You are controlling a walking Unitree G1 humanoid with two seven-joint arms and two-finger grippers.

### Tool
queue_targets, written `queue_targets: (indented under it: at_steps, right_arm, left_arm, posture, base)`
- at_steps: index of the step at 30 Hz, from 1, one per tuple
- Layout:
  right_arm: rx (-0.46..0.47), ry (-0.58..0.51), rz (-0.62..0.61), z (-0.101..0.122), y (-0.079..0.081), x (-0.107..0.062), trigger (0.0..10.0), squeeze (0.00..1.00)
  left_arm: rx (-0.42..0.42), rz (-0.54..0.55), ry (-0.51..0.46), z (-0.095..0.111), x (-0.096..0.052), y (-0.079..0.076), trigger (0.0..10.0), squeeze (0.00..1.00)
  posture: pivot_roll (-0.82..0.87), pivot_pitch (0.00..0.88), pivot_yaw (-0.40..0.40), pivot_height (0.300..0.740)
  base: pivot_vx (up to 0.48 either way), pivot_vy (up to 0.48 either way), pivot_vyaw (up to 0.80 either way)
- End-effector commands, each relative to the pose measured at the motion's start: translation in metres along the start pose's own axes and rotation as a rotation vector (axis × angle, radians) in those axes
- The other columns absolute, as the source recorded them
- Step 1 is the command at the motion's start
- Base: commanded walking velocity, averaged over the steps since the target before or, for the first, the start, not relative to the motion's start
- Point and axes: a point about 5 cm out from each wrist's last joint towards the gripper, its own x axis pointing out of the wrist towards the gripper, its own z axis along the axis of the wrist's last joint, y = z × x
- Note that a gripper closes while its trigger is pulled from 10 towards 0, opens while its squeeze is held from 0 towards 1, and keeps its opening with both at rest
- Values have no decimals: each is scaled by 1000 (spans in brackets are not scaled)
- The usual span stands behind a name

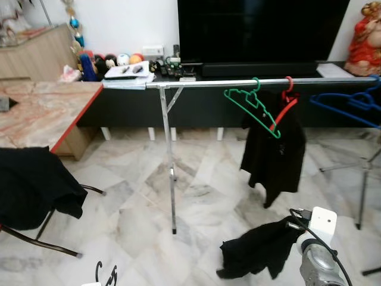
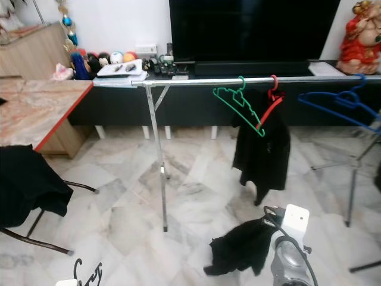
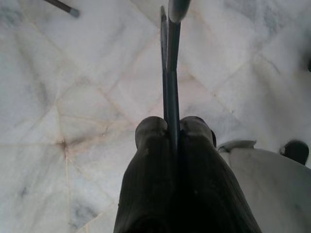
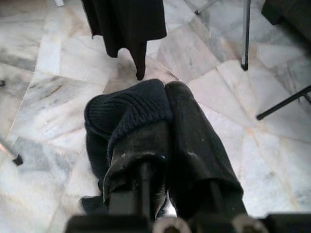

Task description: Hang hanger

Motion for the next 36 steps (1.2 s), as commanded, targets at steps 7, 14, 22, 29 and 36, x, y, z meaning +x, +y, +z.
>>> queue_targets:
  at_steps: [7, 14, 22, 29, 36]
  right_arm:
    - [-41, -36, 29, 11, -3, 3, 10000, 0]
    - [-20, -40, 37, 12, 5, 3, 10000, 0]
    - [5, -35, 84, 13, 27, 2, 10000, 0]
    - [-14, -34, 101, 13, 32, 2, 10000, 0]
    - [-17, -47, 91, 17, 31, 3, 10000, 0]
  left_arm:
    - [9, -23, -36, 2, 0, -12, 10000, 0]
    - [55, -38, -83, 16, 3, -12, 10000, 0]
    - [38, 15, -158, 37, 6, 0, 10000, 0]
    - [69, 9, -202, 48, 6, 3, 10000, 0]
    - [89, -9, -254, 59, 7, 0, 10000, 0]
  posture:
    - [36, 15, -15, 740]
    - [30, 0, -16, 740]
    - [82, 0, -1, 740]
    - [86, 11, -1, 740]
    - [79, 24, 1, 740]
  base:
    - [-337, 0, 0]
    - [-339, 0, 0]
    - [-75, 0, 0]
    - [0, 0, 0]
    - [0, 0, 0]
